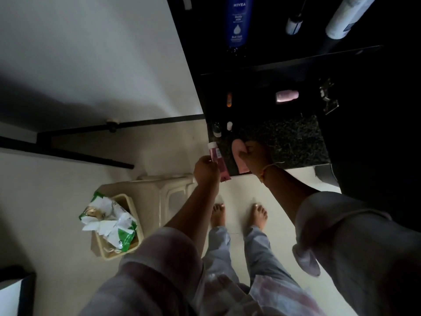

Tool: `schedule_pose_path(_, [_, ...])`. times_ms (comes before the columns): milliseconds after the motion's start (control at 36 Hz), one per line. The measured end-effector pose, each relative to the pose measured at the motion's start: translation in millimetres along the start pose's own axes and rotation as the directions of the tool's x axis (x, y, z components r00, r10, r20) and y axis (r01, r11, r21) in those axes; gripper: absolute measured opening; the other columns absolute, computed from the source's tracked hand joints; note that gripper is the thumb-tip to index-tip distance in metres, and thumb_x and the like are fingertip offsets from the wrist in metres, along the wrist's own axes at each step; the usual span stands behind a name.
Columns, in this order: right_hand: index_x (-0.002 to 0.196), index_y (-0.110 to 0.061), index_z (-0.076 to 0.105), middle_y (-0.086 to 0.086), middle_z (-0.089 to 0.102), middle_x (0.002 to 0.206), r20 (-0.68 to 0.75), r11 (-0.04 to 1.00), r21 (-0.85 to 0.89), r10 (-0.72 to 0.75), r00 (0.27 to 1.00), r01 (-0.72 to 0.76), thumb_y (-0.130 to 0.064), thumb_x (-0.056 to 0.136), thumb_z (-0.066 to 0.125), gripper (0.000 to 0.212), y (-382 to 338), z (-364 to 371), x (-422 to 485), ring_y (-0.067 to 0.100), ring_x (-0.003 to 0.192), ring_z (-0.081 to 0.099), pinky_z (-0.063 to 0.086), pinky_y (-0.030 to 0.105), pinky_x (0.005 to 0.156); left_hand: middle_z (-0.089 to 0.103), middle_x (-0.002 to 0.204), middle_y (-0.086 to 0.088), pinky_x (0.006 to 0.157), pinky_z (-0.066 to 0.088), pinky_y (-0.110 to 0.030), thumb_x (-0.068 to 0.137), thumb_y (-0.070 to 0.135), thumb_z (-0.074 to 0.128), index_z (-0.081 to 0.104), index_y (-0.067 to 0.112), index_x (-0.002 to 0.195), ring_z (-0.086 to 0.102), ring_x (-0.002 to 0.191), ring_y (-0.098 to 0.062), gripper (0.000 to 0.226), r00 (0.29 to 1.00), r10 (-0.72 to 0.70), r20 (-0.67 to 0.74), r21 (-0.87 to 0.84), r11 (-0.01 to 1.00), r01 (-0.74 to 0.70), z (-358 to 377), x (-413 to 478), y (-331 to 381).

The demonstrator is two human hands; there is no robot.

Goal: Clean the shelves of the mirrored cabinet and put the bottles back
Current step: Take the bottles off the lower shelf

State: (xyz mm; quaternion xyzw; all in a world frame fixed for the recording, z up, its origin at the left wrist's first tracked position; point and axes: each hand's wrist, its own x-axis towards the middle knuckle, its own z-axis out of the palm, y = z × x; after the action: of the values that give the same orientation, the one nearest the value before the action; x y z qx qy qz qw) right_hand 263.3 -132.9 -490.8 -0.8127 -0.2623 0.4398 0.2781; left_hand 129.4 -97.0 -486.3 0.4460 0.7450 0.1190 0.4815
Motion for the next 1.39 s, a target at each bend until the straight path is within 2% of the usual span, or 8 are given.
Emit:
schedule_pose_path(139, [0.116,0.0,0.059,0.021,0.063,0.112,-0.008,1.0,-0.002,-0.025,1.0,0.025,-0.011,0.087,0.063,0.03,0,0,7,0.034,0.104,0.059,0.05,0.048,0.09,0.072,0.093,-0.005,0.072,0.058,-0.035,0.085,0.012,0.053,0.07,0.02,0.098,0.068,0.08,-0.023,0.023,0.999,0.041,-0.009,0.091,0.995,-0.04,6,12,-3])
schedule_pose_path(222, [0.117,0.0,0.059,0.02,0.064,0.113,-0.006,0.998,-0.043,-0.052,0.999,0.052,-0.012,0.088,0.062,0.03,1,-1,8,0.034,0.105,0.059,0.048,0.047,0.092,0.072,0.087,-0.006,0.074,0.059,-0.042,0.081,0.012,0.055,0.069,0.019,0.09,0.068,0.078,-0.026,0.018,0.999,0.034,-0.013,0.101,0.994,-0.032,11,20,-7])
schedule_pose_path(444, [0.111,-0.001,0.062,0.02,0.066,0.106,-0.012,0.993,-0.093,-0.078,0.997,0.077,-0.016,0.087,0.066,0.029,6,-2,11,0.034,0.1,0.061,0.051,0.047,0.087,0.069,0.103,-0.006,0.082,0.056,-0.038,0.083,0.019,0.063,0.062,0.015,0.106,0.066,0.092,-0.024,0.023,0.996,0.064,-0.056,0.083,0.995,-0.059,11,21,-8])
schedule_pose_path(861, [0.115,-0.003,0.06,0.016,0.065,0.111,-0.105,0.993,-0.055,-0.112,0.988,0.107,-0.016,0.084,0.068,0.035,0,-26,-11,0.031,0.102,0.062,0.052,0.045,0.089,0.067,0.103,-0.012,0.077,0.047,-0.03,0.082,0.018,0.07,0.058,0.006,0.106,0.064,0.095,-0.026,0.03,0.969,0.246,-0.013,0.142,0.96,-0.241,-15,-14,8])
schedule_pose_path(1056, [0.116,-0.015,0.06,0.011,0.067,0.112,-0.192,0.973,-0.077,-0.229,0.954,0.218,-0.034,0.085,0.063,0.036,-24,-54,-42,0.032,0.102,0.063,0.052,0.049,0.087,0.062,0.097,-0.005,0.076,0.041,-0.022,0.086,0.016,0.065,0.061,0.009,0.103,0.059,0.092,-0.021,0.019,0.817,0.574,0.05,0.184,0.799,-0.573,-41,-51,52])
schedule_pose_path(1167, [0.111,-0.018,0.061,0.012,0.065,0.108,-0.309,0.942,-0.114,-0.335,0.89,0.315,-0.038,0.084,0.063,0.033,-48,-77,-59,0.03,0.092,0.065,0.056,0.045,0.078,0.062,0.102,0.001,0.081,0.05,-0.025,0.086,0.02,0.066,0.06,0.015,0.109,0.061,0.092,-0.014,0.024,0.736,0.677,0.03,0.126,0.728,-0.674,-48,-70,91])
schedule_pose_path(1250, [0.11,-0.013,0.063,0.014,0.063,0.109,-0.385,0.913,-0.126,-0.406,0.829,0.388,-0.031,0.084,0.066,0.032,-71,-96,-69,0.029,0.088,0.066,0.056,0.042,0.079,0.056,0.102,0.005,0.078,0.044,-0.015,0.087,0.018,0.066,0.059,0.015,0.108,0.059,0.092,-0.013,0.022,0.683,0.73,0.011,0.062,0.681,-0.729,-50,-84,122])
schedule_pose_path(1389, [0.106,-0.006,0.064,0.014,0.063,0.104,-0.524,0.876,-0.158,-0.466,0.713,0.456,-0.021,0.082,0.07,0.029,-107,-127,-73,0.025,0.086,0.065,0.048,0.025,0.079,0.058,0.108,-0.004,0.084,0.053,-0.039,0.085,0.024,0.067,0.057,0.016,0.112,0.058,0.094,-0.016,0.03,0.609,0.792,-0.048,-0.001,0.61,-0.793,-47,-95,165])
